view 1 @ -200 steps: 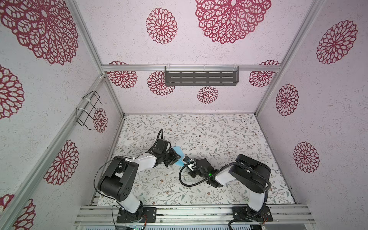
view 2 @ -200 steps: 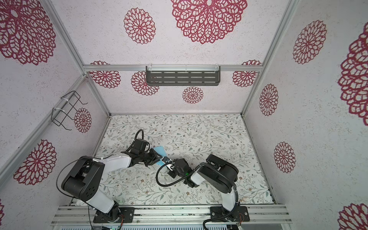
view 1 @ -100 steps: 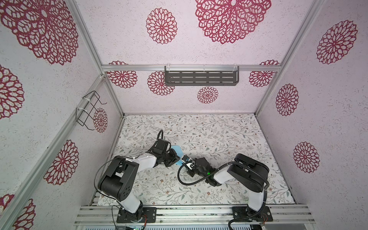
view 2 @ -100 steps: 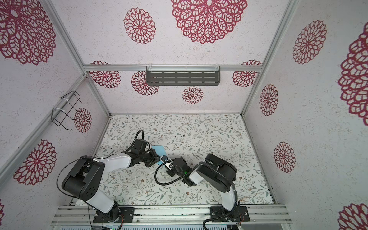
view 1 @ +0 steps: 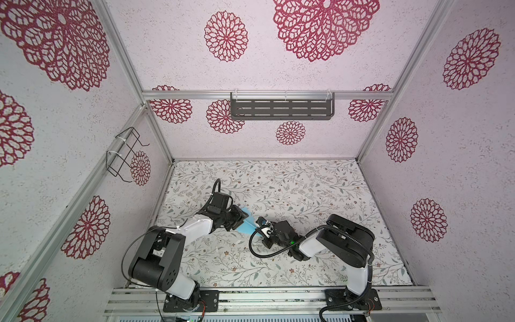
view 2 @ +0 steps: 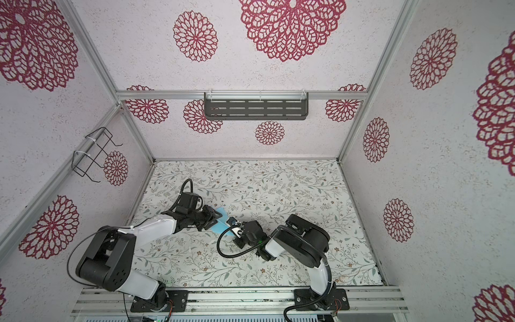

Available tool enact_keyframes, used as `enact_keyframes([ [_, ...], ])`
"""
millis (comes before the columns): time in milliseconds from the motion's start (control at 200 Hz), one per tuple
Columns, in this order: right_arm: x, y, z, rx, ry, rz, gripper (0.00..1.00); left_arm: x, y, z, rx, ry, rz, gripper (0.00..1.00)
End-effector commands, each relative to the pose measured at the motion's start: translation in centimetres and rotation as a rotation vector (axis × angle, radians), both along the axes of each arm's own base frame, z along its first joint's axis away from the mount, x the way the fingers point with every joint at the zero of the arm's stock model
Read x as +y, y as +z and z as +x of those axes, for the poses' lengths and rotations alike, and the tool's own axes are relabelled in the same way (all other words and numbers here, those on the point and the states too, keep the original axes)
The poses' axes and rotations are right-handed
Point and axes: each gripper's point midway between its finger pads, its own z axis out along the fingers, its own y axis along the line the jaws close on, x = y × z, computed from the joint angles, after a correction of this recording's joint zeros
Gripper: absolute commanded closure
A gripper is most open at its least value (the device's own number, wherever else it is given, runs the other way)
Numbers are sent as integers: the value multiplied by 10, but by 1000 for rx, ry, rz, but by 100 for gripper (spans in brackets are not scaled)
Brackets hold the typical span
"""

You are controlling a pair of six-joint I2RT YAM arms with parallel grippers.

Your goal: Fold a paper plane with a square sheet of paper (pick it up from the middle)

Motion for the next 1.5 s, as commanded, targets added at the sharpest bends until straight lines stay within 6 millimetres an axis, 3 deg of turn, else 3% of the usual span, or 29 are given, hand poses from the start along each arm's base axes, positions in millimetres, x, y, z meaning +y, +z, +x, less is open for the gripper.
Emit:
enact_keyframes([
  [0, 5, 11, -4, 45, 24, 78, 96, 25, 13, -2, -49, 57, 59, 53],
  [200, 5, 5, -9, 124, 27, 114, 96, 32, 4, -21, -55, 98, 36, 58],
  [445, 6, 0, -11, 229, 22, 147, 96, 18, -14, -41, -50, 57, 20, 78],
  [740, 7, -10, -10, 329, 1, 155, 96, 5, -39, -50, -16, 30, 24, 89],
  [1061, 8, -8, -11, 401, 0, 182, 95, 0, -59, -52, 58, -6, 59, 90],
  [1496, 12, 14, -4, 429, 40, 233, 86, 7, -78, -56, 139, -47, 158, 91],
])
